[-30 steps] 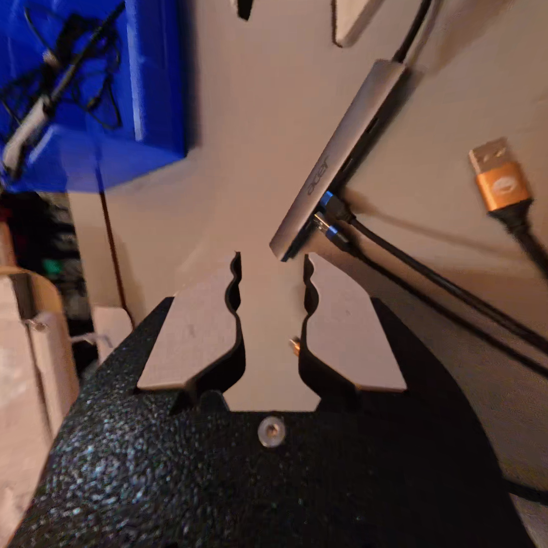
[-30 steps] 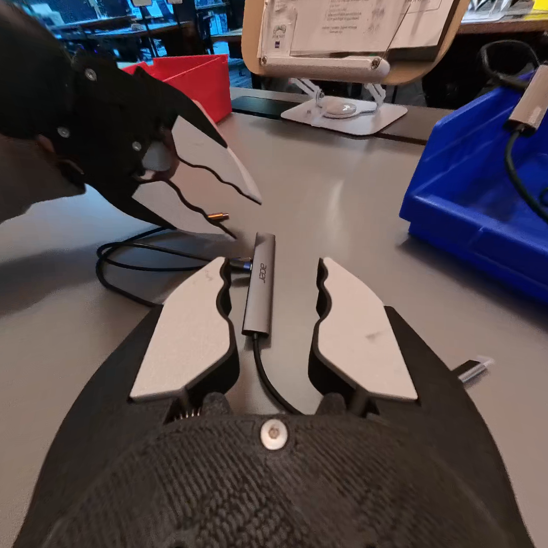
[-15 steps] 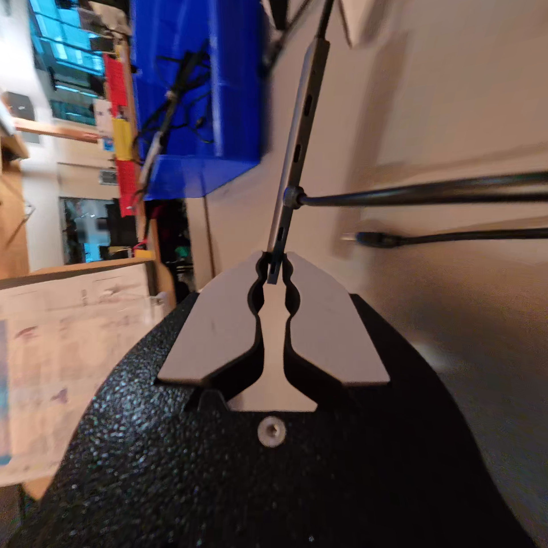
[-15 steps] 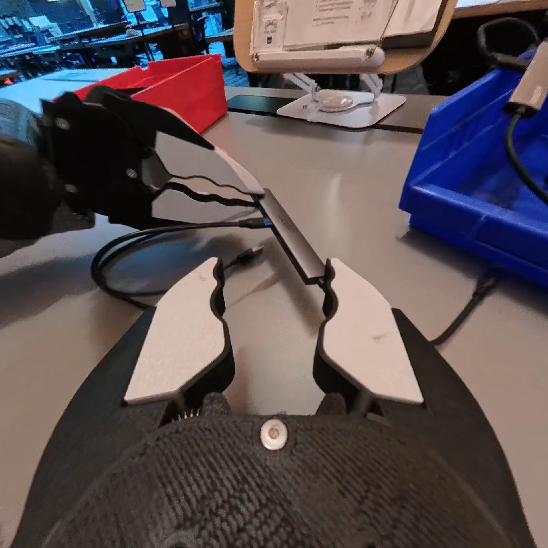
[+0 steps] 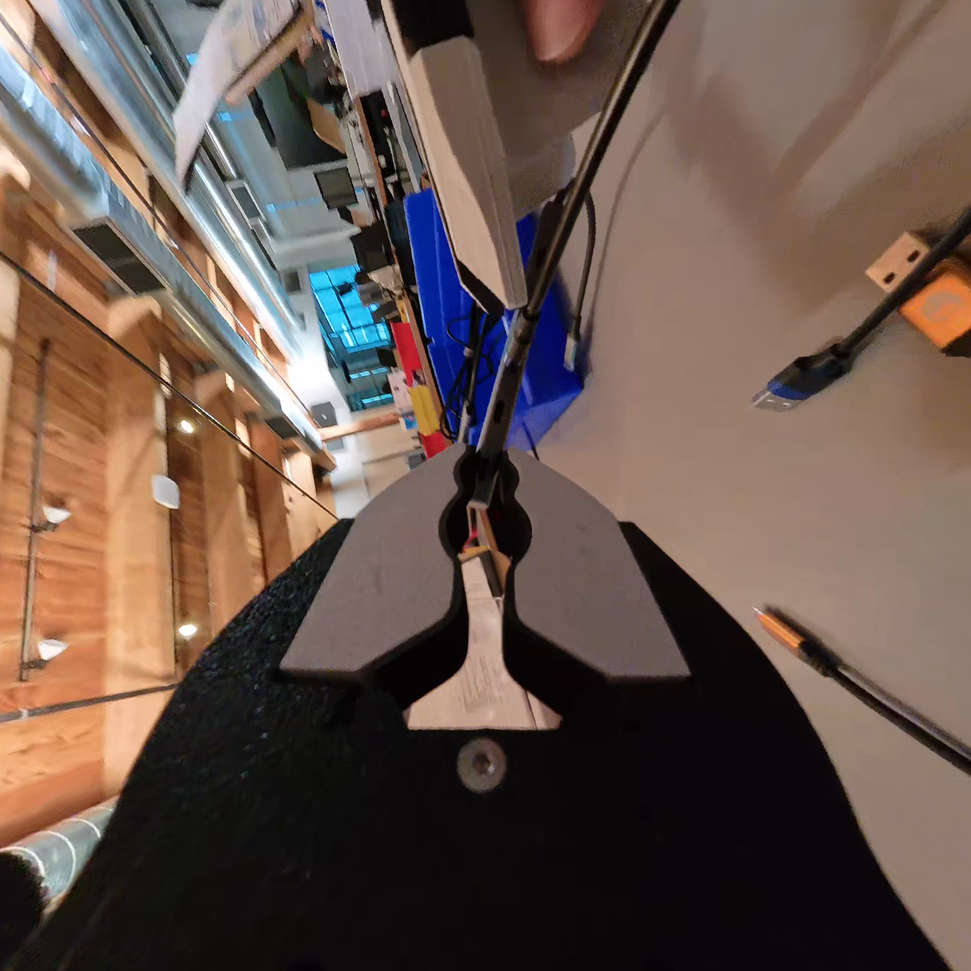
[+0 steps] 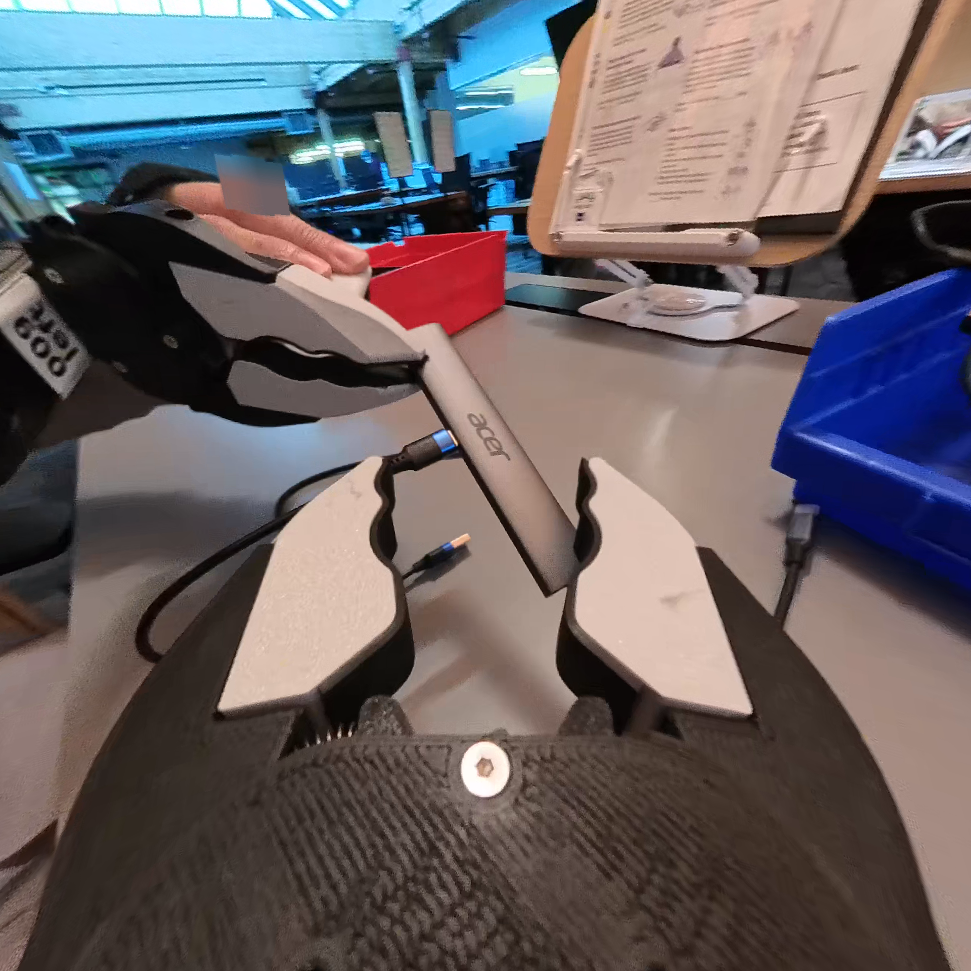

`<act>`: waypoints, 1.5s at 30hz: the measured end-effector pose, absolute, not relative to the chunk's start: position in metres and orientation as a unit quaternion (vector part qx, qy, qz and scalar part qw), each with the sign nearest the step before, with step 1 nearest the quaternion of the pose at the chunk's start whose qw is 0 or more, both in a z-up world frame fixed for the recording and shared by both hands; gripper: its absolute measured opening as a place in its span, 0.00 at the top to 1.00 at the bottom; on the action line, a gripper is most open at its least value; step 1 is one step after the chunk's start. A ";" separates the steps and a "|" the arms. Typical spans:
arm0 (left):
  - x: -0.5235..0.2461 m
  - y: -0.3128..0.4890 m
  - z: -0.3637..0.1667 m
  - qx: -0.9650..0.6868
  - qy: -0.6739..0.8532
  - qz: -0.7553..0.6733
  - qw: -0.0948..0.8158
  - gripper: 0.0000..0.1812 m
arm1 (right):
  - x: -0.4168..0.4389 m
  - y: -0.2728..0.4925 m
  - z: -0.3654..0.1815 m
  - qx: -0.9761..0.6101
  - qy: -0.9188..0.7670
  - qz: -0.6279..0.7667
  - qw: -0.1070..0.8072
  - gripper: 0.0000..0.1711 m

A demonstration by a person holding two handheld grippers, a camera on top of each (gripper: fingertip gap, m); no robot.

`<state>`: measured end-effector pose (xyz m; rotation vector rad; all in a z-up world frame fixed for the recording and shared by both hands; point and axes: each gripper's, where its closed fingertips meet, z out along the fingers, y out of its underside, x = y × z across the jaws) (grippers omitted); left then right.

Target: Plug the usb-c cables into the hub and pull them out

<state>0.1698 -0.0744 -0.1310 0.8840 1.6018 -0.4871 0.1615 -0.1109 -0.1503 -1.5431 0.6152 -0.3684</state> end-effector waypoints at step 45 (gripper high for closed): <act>0.166 -0.058 -0.149 -0.407 0.566 -0.615 -0.369 0.94 | 0.155 -0.073 -0.155 -0.725 0.152 -0.368 0.562 0.87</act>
